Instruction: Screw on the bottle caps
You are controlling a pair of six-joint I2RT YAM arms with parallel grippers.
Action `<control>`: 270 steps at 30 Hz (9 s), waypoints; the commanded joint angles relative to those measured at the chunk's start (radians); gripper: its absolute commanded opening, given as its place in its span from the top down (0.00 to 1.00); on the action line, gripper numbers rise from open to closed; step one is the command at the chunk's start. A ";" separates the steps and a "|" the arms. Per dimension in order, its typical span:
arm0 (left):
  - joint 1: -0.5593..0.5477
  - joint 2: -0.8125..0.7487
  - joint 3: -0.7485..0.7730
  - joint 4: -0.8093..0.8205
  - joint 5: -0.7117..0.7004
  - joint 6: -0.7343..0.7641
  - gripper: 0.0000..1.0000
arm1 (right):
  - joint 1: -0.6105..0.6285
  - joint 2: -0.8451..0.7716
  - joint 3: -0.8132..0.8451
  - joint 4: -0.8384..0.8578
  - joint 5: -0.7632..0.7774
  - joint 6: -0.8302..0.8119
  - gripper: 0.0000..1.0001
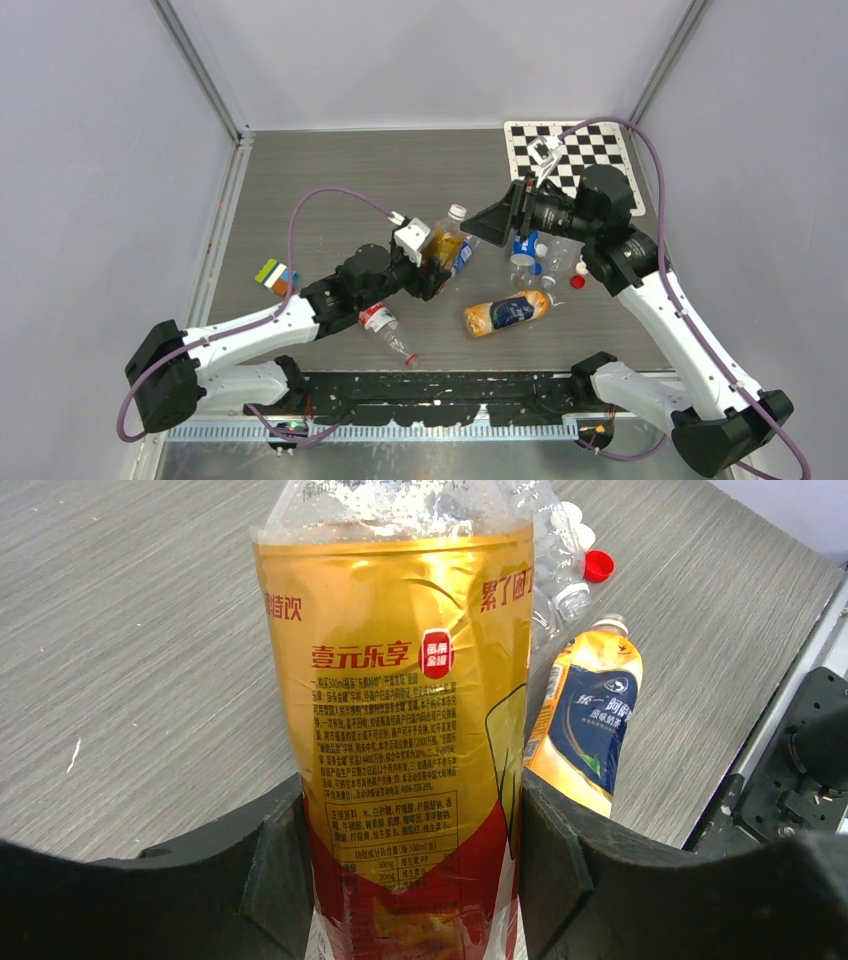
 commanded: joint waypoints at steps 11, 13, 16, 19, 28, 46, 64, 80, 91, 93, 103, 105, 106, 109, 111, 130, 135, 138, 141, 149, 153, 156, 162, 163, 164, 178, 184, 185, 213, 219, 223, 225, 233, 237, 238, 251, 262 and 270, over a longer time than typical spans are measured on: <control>0.001 -0.012 0.004 0.176 0.239 0.044 1.00 | 0.001 0.021 0.033 0.004 0.164 -0.038 0.16; 0.001 -0.001 0.008 0.197 0.266 0.039 1.00 | 0.001 0.037 0.033 0.036 0.141 -0.023 0.16; 0.001 0.018 0.016 0.210 0.288 0.033 1.00 | 0.001 0.052 0.023 0.094 0.112 0.011 0.16; 0.001 0.029 0.021 0.228 0.290 0.026 1.00 | 0.001 0.066 0.014 0.124 0.077 0.037 0.16; 0.002 0.039 0.025 0.235 0.248 0.012 1.00 | 0.001 0.066 -0.013 0.188 0.014 0.094 0.17; 0.025 0.014 -0.012 0.278 0.201 -0.050 1.00 | 0.001 0.015 -0.034 0.162 0.004 0.100 0.18; 0.038 -0.002 -0.036 0.272 0.198 -0.064 1.00 | 0.001 -0.049 -0.023 0.105 0.135 0.078 0.18; 0.038 0.063 0.011 0.349 0.354 -0.054 1.00 | 0.001 0.018 -0.013 0.156 0.150 0.091 0.18; 0.038 0.067 0.014 0.335 0.242 -0.078 1.00 | 0.001 0.017 -0.039 0.195 0.087 0.132 0.19; 0.038 0.065 0.015 0.334 0.236 -0.078 1.00 | 0.001 0.011 -0.046 0.194 0.089 0.134 0.19; 0.038 0.050 0.012 0.289 0.168 -0.079 1.00 | 0.001 -0.030 -0.042 0.173 0.102 0.129 0.19; 0.038 0.042 0.011 0.261 0.147 -0.070 1.00 | 0.001 -0.041 -0.033 0.163 0.115 0.122 0.19; 0.038 0.040 0.010 0.254 0.144 -0.065 1.00 | 0.001 -0.047 -0.026 0.151 0.128 0.114 0.19; 0.038 0.033 0.000 0.270 0.170 -0.056 1.00 | 0.001 -0.057 -0.020 0.119 0.196 0.091 0.19; 0.038 0.032 -0.009 0.308 0.207 -0.057 1.00 | 0.000 -0.056 -0.021 0.089 0.238 0.077 0.19; 0.038 0.089 0.027 0.400 0.291 -0.076 1.00 | 0.001 -0.002 -0.055 0.201 0.153 0.142 0.19; 0.038 0.077 0.026 0.349 0.211 -0.076 1.00 | 0.001 -0.022 -0.054 0.182 0.136 0.146 0.19; 0.038 0.074 0.033 0.307 0.172 -0.073 1.00 | 0.001 -0.043 -0.052 0.172 0.136 0.145 0.19; 0.038 0.074 0.036 0.270 0.120 -0.071 1.00 | 0.001 -0.056 -0.039 0.146 0.130 0.139 0.19; 0.040 0.077 0.082 0.095 0.005 -0.038 1.00 | 0.001 -0.081 -0.008 0.132 0.049 0.161 0.19; 0.048 0.069 0.084 0.069 -0.006 -0.026 1.00 | 0.001 -0.090 -0.003 0.137 0.035 0.165 0.19; 0.055 0.053 0.070 0.078 0.016 -0.014 1.00 | 0.001 -0.094 0.010 0.070 0.074 0.104 0.19; 0.125 -0.009 0.017 0.134 0.248 0.010 1.00 | -0.001 -0.080 0.083 -0.189 0.203 -0.172 0.18; 0.145 -0.019 0.009 0.142 0.299 0.007 1.00 | -0.004 -0.075 0.105 -0.236 0.202 -0.242 0.18; 0.164 -0.030 0.003 0.146 0.351 0.006 1.00 | -0.004 -0.064 0.119 -0.263 0.189 -0.275 0.18; 0.286 -0.053 0.020 0.137 0.825 0.027 1.00 | -0.010 0.082 0.280 -0.452 -0.133 -0.591 0.32; 0.286 -0.043 0.046 0.114 0.865 0.044 1.00 | -0.014 0.131 0.320 -0.451 -0.130 -0.618 0.35; 0.286 -0.041 0.048 0.113 0.869 0.044 1.00 | -0.014 0.142 0.324 -0.451 -0.130 -0.620 0.37; 0.287 -0.032 0.090 0.040 0.853 0.094 1.00 | -0.014 0.191 0.318 -0.405 -0.252 -0.564 0.75; 0.270 -0.059 0.126 -0.100 0.665 0.224 1.00 | -0.014 0.172 0.259 -0.372 -0.172 -0.437 0.98; 0.200 -0.086 0.131 -0.170 0.428 0.379 1.00 | -0.014 0.158 0.197 -0.324 -0.065 -0.282 0.99; 0.154 -0.094 0.128 -0.184 0.273 0.452 1.00 | -0.014 0.160 0.163 -0.297 0.009 -0.121 1.00; -0.043 -0.046 0.089 -0.069 -0.247 0.829 1.00 | 0.008 0.122 -0.065 -0.126 0.236 0.338 0.99; -0.103 0.001 0.061 0.060 -0.364 0.965 1.00 | 0.025 0.093 -0.144 -0.052 0.266 0.495 0.99; -0.106 0.006 0.053 0.083 -0.369 0.978 1.00 | 0.030 0.091 -0.152 -0.039 0.264 0.526 0.99; -0.050 -0.065 0.034 -0.094 -0.266 0.664 1.00 | 0.032 -0.016 -0.123 -0.044 0.316 0.309 0.40; 0.169 -0.120 0.038 -0.199 0.267 0.340 1.00 | 0.032 -0.202 -0.145 -0.060 0.250 -0.127 0.17; 0.202 -0.040 0.120 -0.223 0.477 0.342 1.00 | 0.028 -0.177 -0.112 -0.106 0.115 -0.376 0.17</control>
